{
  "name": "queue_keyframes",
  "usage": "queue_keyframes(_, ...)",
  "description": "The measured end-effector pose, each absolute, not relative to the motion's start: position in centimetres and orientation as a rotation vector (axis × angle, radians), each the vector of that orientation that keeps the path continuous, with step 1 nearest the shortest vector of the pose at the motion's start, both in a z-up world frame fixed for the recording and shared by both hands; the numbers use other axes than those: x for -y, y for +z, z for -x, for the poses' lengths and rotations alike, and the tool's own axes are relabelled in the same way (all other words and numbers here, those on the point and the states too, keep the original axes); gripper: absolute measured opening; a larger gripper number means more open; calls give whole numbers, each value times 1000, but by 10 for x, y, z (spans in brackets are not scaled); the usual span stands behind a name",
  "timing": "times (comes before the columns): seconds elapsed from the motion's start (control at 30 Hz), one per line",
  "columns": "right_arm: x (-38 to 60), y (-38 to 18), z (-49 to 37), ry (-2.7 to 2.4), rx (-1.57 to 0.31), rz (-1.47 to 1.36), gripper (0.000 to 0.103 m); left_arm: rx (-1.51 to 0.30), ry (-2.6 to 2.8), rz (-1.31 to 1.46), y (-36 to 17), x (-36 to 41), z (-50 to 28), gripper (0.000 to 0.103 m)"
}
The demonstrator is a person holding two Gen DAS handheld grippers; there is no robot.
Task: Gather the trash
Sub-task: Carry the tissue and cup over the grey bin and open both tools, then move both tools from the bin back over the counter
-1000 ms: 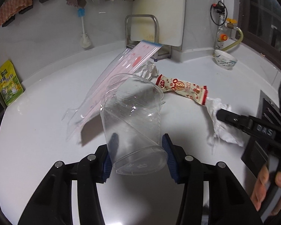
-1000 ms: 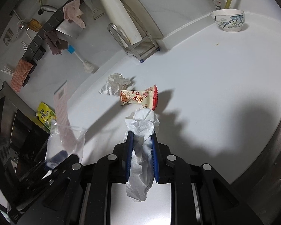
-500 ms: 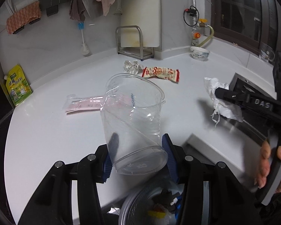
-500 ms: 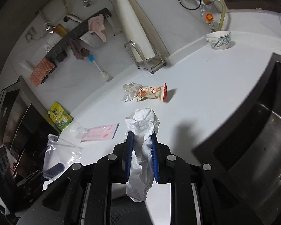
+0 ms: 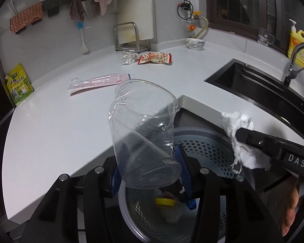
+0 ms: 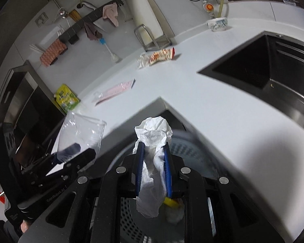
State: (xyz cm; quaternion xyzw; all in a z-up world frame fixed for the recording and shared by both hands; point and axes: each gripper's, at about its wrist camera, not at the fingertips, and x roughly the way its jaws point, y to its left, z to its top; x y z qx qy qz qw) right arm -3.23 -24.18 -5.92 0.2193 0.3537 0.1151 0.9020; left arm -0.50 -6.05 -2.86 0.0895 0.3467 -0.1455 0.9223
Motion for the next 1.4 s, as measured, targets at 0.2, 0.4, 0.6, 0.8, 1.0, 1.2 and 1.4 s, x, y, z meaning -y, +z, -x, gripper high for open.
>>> queue_keyframes(0.2, 240, -72, 56, 211, -776, -460, 21, -755, -335, -189, -48, 65, 23, 48)
queue_keyframes(0.4, 235, -74, 65, 198, -795, -443, 28, -777, -341, -169, -50, 60, 29, 55)
queue_keyframes(0.6, 239, -74, 68, 185, -802, -485, 71, -763, -308, -129, -44, 47, 32, 91)
queue_keyframes(0.8, 237, -71, 71, 183, -794, -477, 71, -771, -280, -114, -43, 36, 33, 91)
queue_keyframes(1.0, 237, -74, 72, 165, -787, -468, 71, -763, -267, -112, -41, 32, 33, 92)
queue_keyframes(1.2, 239, -81, 70, 162, -795, -465, 71, -768, -245, -92, -41, 24, 25, 94)
queue_keyframes(1.4, 237, -88, 64, 173, -813, -453, 71, -768, -218, -71, -40, 13, 14, 94)
